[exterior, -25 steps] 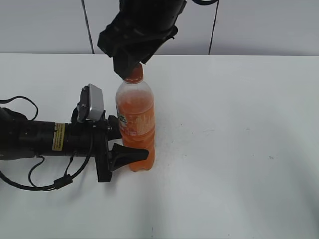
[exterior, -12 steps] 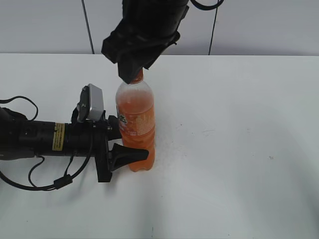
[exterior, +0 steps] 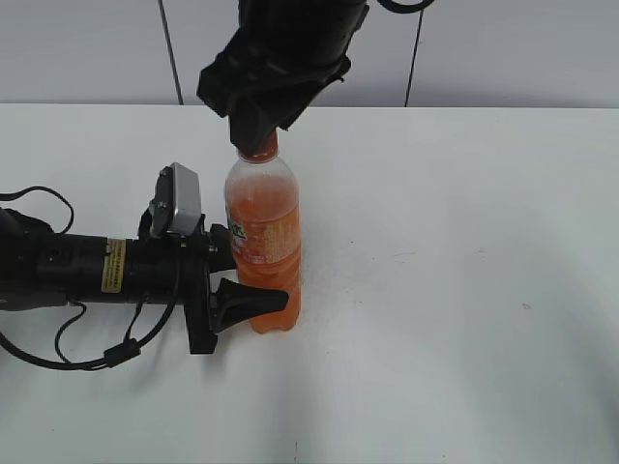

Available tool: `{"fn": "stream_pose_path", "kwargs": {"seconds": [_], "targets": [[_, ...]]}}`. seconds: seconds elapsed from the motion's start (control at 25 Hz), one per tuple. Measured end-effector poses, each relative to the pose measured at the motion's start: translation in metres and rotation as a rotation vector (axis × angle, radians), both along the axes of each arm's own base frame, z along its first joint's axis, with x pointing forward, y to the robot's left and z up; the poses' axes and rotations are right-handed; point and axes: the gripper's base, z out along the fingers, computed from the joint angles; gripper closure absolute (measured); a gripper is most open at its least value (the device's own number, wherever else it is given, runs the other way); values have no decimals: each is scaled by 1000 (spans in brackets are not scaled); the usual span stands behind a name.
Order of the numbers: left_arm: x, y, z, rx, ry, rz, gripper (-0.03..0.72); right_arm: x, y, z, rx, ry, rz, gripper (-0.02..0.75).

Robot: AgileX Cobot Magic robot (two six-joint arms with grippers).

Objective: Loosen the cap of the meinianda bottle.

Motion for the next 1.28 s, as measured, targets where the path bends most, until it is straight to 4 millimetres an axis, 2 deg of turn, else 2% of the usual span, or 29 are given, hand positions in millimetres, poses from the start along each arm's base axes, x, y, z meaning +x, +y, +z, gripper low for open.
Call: {"fn": "stream_pose_path", "kwargs": {"seconds": [0.12,0.28,0.48,0.56,0.8,0.92,1.12,1.28], "targets": [[0,0,0,0,-1,-2,286,0,0,0,0,0,-1,393],[0,0,0,0,0,-1,286,0,0,0,3,3,-1,475],[0,0,0,0,0,-1,286,0,0,0,-2,-7,31,475],[0,0,0,0,0,-2,286,-1,1,0,-13,-31,111,475],[0,0,0,3,-2,-11,286,-1,1,0,-98,-190,544,478],[0,0,0,2,0,-8,286,-1,0,2,-148,-274,717,505],[0,0,0,7,6,-2,286,0,-1,3,-191,-337,867,533],[0,1,-1,10,6,-1,287,0,0,3,-194,-347,897,531]]}}
